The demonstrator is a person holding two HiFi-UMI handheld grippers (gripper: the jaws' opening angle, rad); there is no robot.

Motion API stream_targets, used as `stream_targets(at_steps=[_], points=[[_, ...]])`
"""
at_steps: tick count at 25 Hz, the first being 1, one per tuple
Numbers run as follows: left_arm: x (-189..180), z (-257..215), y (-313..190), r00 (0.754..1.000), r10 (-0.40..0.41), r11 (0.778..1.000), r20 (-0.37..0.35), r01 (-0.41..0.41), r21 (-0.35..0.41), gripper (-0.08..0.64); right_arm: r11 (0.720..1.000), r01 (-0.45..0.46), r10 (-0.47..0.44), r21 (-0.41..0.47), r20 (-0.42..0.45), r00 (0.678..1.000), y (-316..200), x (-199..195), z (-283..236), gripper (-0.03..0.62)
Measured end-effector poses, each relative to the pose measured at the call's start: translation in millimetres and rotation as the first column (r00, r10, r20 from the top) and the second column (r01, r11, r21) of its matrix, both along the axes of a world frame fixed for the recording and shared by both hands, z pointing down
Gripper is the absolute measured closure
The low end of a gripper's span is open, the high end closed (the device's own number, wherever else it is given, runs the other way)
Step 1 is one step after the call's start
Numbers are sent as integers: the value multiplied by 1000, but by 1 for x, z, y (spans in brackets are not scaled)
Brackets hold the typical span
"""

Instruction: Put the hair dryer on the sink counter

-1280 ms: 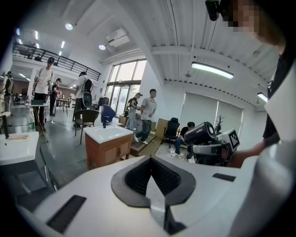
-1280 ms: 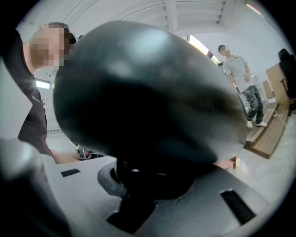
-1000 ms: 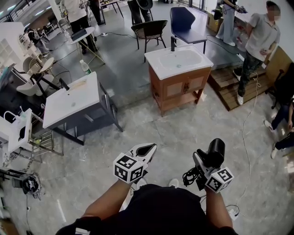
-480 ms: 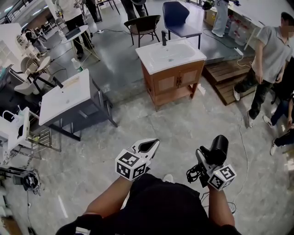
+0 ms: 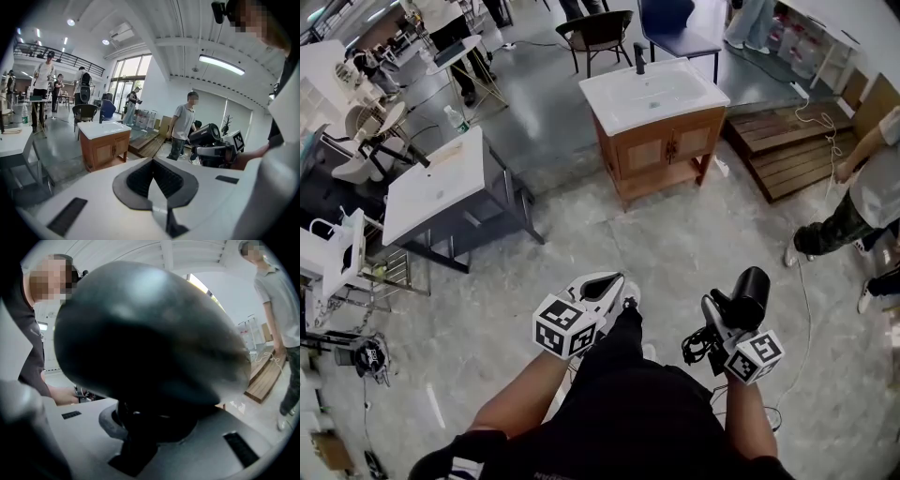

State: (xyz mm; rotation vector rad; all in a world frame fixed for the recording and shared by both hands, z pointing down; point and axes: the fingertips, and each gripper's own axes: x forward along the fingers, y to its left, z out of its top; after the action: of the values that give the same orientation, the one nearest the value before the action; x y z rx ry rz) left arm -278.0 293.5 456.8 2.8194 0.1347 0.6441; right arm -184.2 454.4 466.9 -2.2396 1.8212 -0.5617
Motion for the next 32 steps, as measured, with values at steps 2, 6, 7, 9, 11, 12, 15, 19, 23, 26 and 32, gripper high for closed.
stream_targets(at_steps=[2, 6, 7, 9, 11, 12, 15, 19, 23, 26, 32], points=[[11, 3, -2, 1000, 9, 1000, -1, -9, -5, 560, 1000, -2, 2, -11, -8, 1000, -2, 5, 2, 504], [41, 10, -6, 999, 36, 999, -3, -37, -17, 560, 999, -11, 11, -45, -1, 1000, -7, 22, 13, 503], [49, 10, -9, 999, 42, 999, -6, -42, -18, 560, 999, -12, 12, -52, 4, 1000, -9, 27, 16, 503], [63, 9, -18, 999, 45, 999, -13, -45, -19, 560, 998, -7, 7, -66, 4, 1000, -16, 38, 19, 503], [75, 7, -31, 999, 41, 999, -18, -42, -18, 560, 997, 0, 0, -77, 1, 1000, -28, 51, 19, 503], [82, 6, -39, 999, 38, 999, -20, -39, -17, 560, 997, 2, -2, -79, 0, 1000, -37, 58, 18, 504], [101, 6, -66, 999, 29, 999, -21, -30, -15, 560, 997, 18, -20, -80, -17, 1000, -68, 79, 12, 504], [128, 3, -104, 999, 15, 1000, -31, -15, -18, 560, 996, 47, -50, -78, -36, 998, -111, 105, 6, 504], [158, -8, -147, 998, 7, 1000, -57, -8, -12, 560, 994, 64, -70, -84, -68, 995, -156, 135, -5, 503], [177, -9, -176, 998, 6, 1000, -67, -6, -3, 560, 995, 48, -55, -83, -78, 995, -187, 160, -11, 503], [207, -1, -230, 998, -7, 1000, -69, 8, 7, 560, 996, 36, -44, -76, -105, 993, -233, 198, -7, 503]])
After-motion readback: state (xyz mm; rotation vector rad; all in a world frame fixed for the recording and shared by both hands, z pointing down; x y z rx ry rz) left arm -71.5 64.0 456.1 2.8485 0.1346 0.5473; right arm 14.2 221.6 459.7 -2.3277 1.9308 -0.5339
